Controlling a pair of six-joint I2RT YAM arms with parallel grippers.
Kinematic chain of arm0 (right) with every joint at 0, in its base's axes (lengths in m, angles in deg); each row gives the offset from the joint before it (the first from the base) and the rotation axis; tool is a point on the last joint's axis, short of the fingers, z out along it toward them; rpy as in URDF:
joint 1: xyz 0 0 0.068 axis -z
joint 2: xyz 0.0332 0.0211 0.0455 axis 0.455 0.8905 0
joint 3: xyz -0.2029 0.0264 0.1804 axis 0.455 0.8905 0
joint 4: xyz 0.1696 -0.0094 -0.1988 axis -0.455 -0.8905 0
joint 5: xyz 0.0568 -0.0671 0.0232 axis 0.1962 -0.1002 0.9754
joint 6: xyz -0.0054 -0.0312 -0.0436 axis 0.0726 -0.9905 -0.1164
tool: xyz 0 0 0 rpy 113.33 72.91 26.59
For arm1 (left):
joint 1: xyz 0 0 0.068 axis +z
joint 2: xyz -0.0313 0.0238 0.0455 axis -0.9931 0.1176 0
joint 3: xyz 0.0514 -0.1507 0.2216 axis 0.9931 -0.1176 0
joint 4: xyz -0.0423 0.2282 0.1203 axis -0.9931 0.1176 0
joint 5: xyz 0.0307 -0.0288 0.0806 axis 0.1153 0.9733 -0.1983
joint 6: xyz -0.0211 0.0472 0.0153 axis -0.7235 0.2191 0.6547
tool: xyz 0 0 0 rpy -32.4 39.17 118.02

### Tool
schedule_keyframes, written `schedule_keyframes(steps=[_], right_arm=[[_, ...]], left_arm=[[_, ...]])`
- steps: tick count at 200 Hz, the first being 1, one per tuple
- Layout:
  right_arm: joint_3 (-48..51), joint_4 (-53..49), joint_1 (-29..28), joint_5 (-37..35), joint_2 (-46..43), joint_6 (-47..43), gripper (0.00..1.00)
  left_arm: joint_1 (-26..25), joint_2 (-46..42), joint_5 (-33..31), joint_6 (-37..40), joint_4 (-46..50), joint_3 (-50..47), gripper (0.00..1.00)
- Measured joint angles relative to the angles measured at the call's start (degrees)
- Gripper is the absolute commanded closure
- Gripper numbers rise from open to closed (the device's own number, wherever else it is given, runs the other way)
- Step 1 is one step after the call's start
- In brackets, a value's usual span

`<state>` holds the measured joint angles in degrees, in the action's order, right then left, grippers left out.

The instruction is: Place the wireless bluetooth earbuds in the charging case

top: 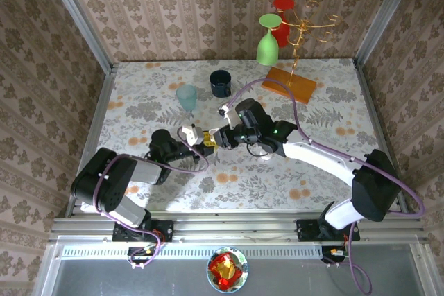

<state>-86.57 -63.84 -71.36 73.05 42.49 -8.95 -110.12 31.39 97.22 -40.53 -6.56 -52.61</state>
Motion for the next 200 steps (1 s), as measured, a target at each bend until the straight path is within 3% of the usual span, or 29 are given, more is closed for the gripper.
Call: schedule_keyframes(steps=[104,119,160,200], right_arm=[[-4.1,-5.3,-0.1,-0.9,0.4,-3.4,0.68],[-4.1,-5.3,-0.1,-1.7,0.3,-3.1,0.68],[1.0,-3.6,-0.1,-4.4,-3.2,-1.0,0.53],[5.3,-3.1,0.2,-8.4,-7.2,4.7,0.54]], left_arm=[[2.2,0.0,4.7,-1.3,-1.0,0.0,1.00],[2.3,0.0,3.7,-1.3,-1.0,0.0,1.00],[5.1,0.0,-1.3,-2.2,-1.1,0.0,1.00],[8.7,0.0,-5.8,-4.6,-1.3,-0.8,1.00]])
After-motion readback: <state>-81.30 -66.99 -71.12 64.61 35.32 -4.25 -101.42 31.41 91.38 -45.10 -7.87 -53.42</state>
